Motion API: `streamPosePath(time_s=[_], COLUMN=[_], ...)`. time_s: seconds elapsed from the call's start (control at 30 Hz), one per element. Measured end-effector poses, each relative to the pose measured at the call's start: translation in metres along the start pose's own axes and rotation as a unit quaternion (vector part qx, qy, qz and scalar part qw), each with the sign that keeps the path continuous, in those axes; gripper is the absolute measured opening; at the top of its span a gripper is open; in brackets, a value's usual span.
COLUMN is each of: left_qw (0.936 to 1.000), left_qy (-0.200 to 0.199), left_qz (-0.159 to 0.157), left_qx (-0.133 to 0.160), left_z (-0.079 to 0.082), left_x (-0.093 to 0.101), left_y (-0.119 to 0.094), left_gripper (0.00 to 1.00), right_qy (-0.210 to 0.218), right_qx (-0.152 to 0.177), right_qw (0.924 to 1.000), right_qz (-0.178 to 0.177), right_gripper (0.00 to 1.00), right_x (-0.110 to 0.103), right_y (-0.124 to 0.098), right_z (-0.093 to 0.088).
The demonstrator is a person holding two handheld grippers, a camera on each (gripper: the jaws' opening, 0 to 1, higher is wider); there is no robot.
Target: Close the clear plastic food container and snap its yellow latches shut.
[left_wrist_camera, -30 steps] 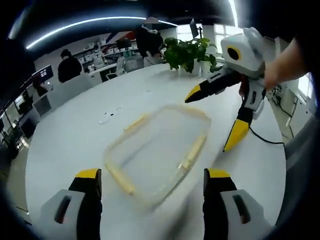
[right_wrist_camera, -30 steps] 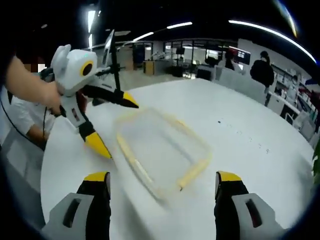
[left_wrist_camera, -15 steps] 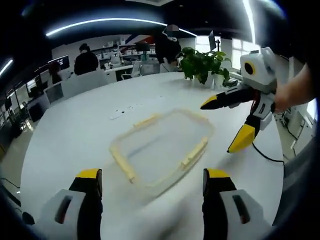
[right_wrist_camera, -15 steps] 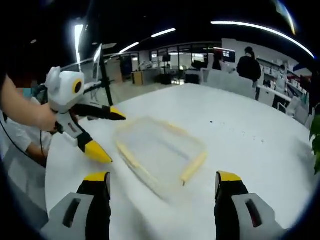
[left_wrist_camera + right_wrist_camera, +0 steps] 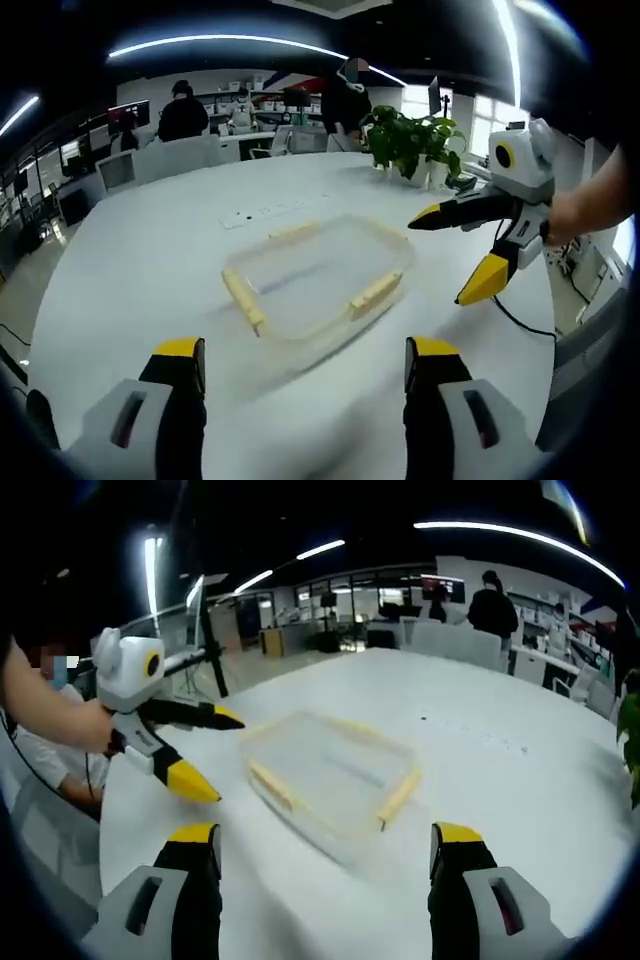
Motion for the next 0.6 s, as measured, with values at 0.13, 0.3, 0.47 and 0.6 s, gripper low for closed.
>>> streamPosePath(time_s=[0.13,0.3,0.47,0.6], left_qw=[0.9999,0.9997,0.9996,0.9995], left_qy=[-0.008,-0.019,-0.023,-0.027], left_qz=[-0.005,-0.01,-0.011,-0.013], left_qx=[0.005,0.011,0.012,0.013], left_z=[-0.001,-0.005,-0.009,-0.011], left_x=[0.002,0.004,0.006,0.01], left_y=[-0.002,-0.007,-0.014,-0.021], left_gripper=[0.81,0.81,0.8,0.8], right_qy=[0.008,0.009,0.014,0.022], right_qx=[0.005,0.007,0.012,0.014], right_qw=[1.0,0.9999,0.9998,0.9996], right_qz=[0.0,0.003,-0.002,-0.006], right_gripper=[0.87,0.87,0.86,0.86], right_x=[-0.007,-0.012,-0.014,-0.015], right_y=[-0.006,-0.012,-0.02,-0.03], right_z=[-0.002,-0.005,-0.007,-0.01])
Point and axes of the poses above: the point that each gripper's makers call its tool centre point, and the gripper's own axes: y roughly forward along the fingers, x roughly to its right, z roughly out of its top, the point moved 9 cm from there along -y, roughly backward along the fingers, and after that the axes turned 7 degrees about y, right-handed, at the moved point
